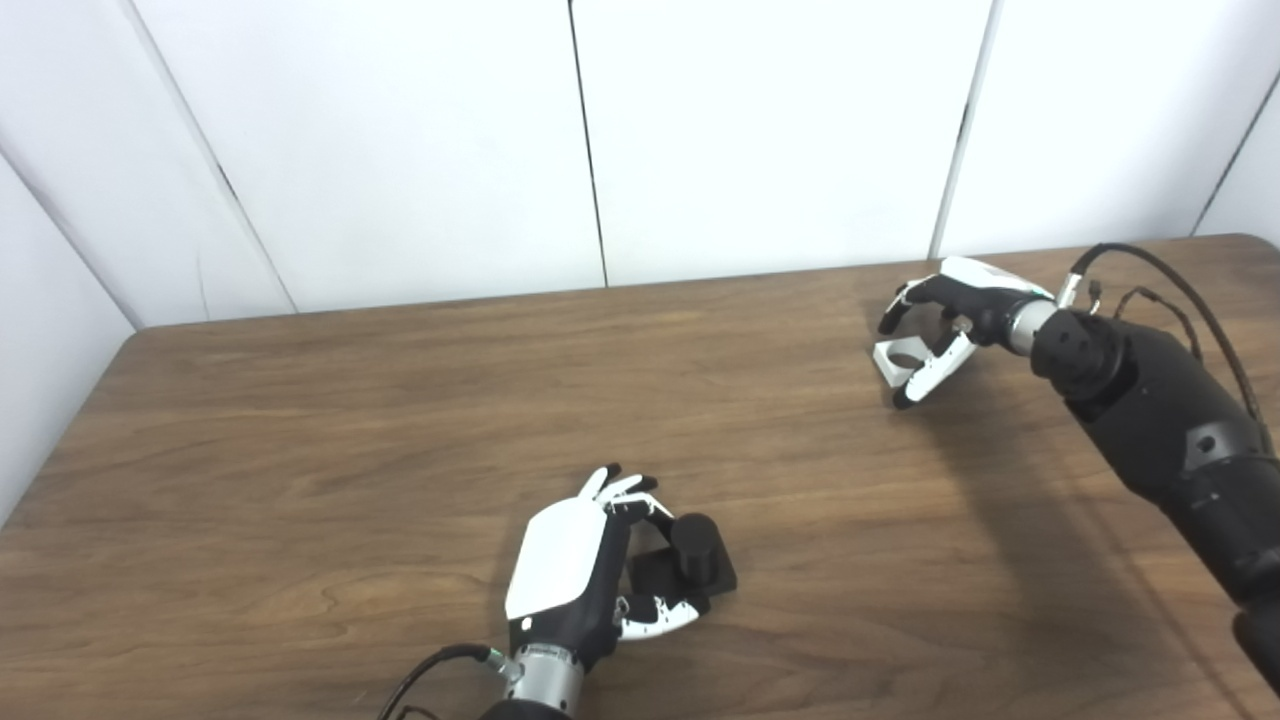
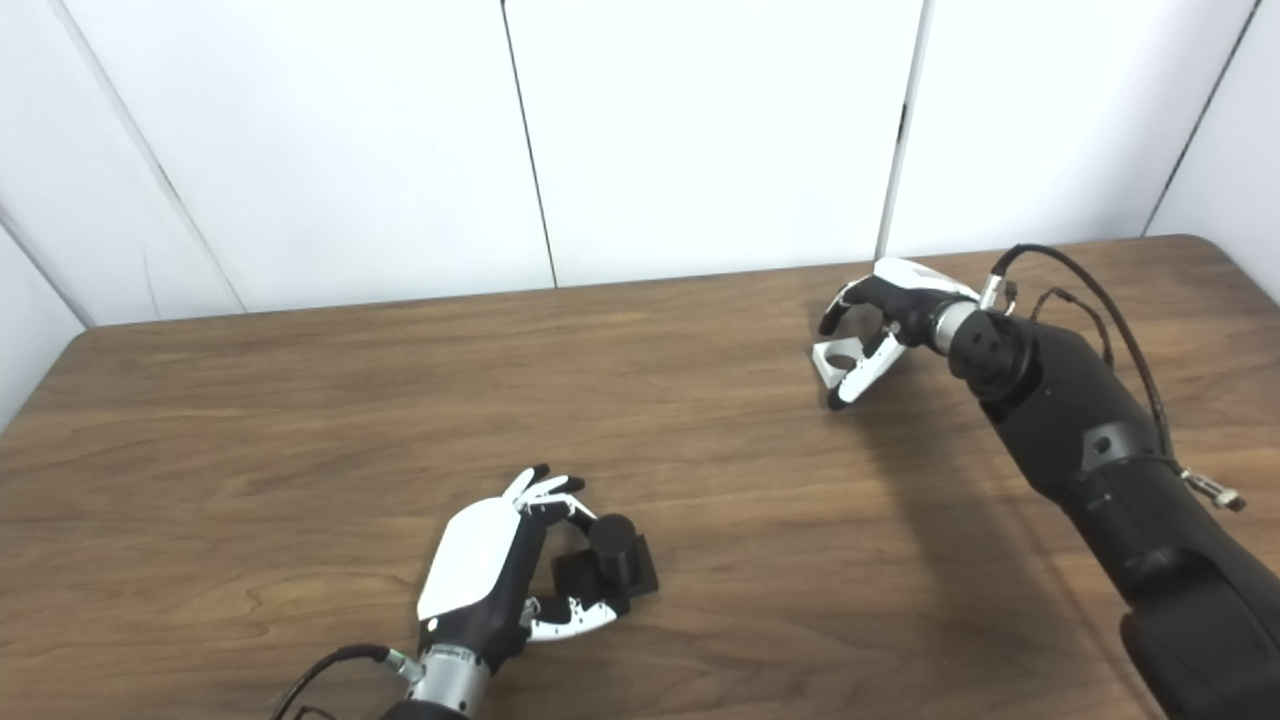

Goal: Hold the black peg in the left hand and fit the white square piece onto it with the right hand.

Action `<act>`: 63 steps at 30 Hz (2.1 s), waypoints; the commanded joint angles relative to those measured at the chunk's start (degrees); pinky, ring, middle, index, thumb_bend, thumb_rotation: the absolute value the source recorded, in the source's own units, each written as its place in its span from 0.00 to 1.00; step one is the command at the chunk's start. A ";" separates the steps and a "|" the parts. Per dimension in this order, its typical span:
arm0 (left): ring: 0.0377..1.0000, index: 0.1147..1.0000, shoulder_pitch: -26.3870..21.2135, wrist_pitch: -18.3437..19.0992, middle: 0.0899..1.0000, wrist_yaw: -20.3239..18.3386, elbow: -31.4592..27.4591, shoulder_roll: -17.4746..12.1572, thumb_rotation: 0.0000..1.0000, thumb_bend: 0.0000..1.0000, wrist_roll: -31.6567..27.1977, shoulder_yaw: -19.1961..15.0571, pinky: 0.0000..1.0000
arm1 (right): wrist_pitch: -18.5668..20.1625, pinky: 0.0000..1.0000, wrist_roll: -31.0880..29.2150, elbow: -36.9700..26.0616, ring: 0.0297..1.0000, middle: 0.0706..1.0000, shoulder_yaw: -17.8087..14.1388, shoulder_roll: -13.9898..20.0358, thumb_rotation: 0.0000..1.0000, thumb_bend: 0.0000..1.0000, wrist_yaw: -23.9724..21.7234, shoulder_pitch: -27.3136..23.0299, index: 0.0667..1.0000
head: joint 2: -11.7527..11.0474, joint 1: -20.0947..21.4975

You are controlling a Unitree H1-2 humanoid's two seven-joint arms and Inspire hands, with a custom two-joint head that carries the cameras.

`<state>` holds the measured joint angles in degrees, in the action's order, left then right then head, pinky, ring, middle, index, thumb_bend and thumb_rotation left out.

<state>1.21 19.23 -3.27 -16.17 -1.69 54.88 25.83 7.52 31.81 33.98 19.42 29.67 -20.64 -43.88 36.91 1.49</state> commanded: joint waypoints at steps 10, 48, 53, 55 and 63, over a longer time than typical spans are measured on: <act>0.93 0.42 0.16 -0.56 0.82 -0.10 0.39 -0.82 0.08 0.51 3.63 0.51 1.00 | -1.68 0.88 -0.65 -1.08 0.99 0.92 -0.82 1.03 0.19 0.95 0.88 -3.11 0.64 | 0.14 0.14; 0.93 0.42 -0.39 0.15 0.82 -1.52 0.24 -0.85 0.08 0.51 4.54 0.02 1.00 | -5.31 0.92 -1.36 0.10 0.96 0.87 -1.65 0.94 0.14 0.52 5.08 -2.35 0.45 | 0.03 0.24; 0.93 0.42 -0.34 -0.20 0.82 -0.98 0.26 -0.75 0.08 0.51 4.29 -0.04 1.00 | -5.47 0.92 -1.44 -0.49 0.96 0.87 -1.68 1.08 0.14 0.52 5.13 -2.18 0.45 | 0.05 0.30; 0.93 0.42 -0.30 -0.27 0.82 -0.89 0.31 -0.75 0.08 0.51 4.26 -0.03 1.00 | -5.57 0.91 -1.46 -0.55 0.96 0.87 -1.75 1.08 0.14 0.52 5.26 -2.10 0.45 | 0.05 0.30; 0.94 0.42 -0.26 0.08 0.82 -1.26 0.39 -0.50 0.08 0.51 4.16 -0.02 1.00 | -5.92 0.91 -1.60 -1.11 0.95 0.87 -2.05 1.12 0.14 0.52 5.05 -1.66 0.45 | 0.14 0.13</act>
<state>1.04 19.03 -3.67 -16.16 -1.91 57.68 25.88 3.35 30.50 34.72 18.36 29.70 -17.05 -43.20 37.00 1.58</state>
